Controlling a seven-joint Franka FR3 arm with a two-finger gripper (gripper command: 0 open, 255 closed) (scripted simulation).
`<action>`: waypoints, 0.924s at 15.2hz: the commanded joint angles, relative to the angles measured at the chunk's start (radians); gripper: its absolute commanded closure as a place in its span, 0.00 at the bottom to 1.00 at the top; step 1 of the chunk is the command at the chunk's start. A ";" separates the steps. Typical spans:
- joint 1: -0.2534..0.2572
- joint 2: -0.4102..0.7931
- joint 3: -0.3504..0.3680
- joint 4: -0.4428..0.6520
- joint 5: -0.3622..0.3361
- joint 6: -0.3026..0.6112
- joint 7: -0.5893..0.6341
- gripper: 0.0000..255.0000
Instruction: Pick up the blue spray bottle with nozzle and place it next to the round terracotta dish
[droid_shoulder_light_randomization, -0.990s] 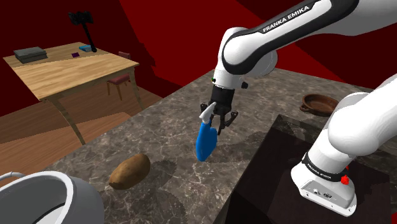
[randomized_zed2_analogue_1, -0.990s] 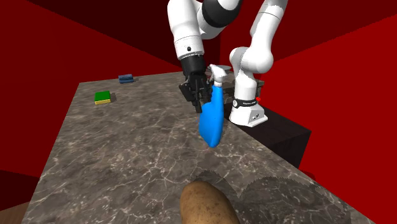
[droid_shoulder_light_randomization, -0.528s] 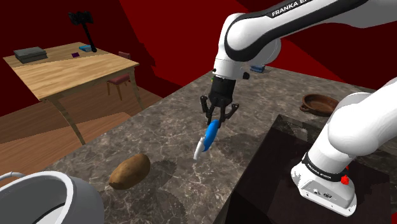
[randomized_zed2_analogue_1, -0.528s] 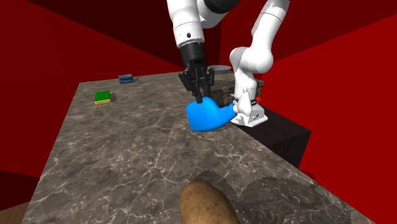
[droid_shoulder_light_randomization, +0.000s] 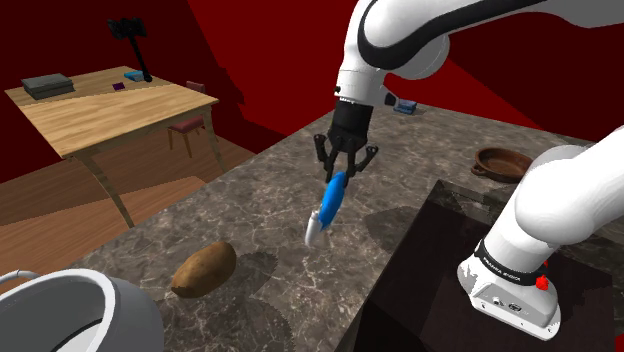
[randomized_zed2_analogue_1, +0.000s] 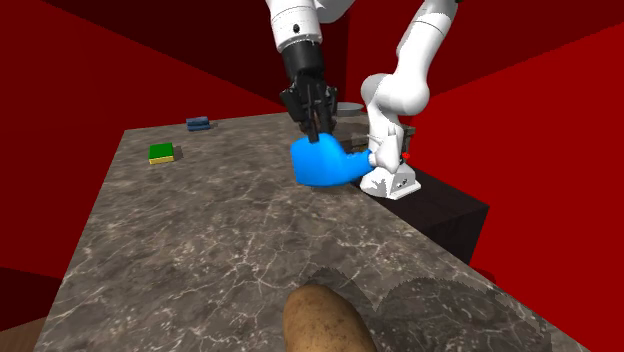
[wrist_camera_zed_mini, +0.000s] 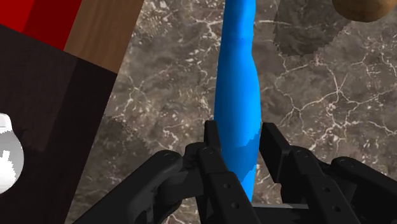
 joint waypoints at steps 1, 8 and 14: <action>-0.003 -0.012 -0.008 0.019 -0.008 -0.030 0.009 1.00; -0.008 -0.032 -0.027 0.093 -0.032 -0.120 0.045 1.00; -0.013 -0.040 -0.042 0.165 -0.049 -0.194 0.075 1.00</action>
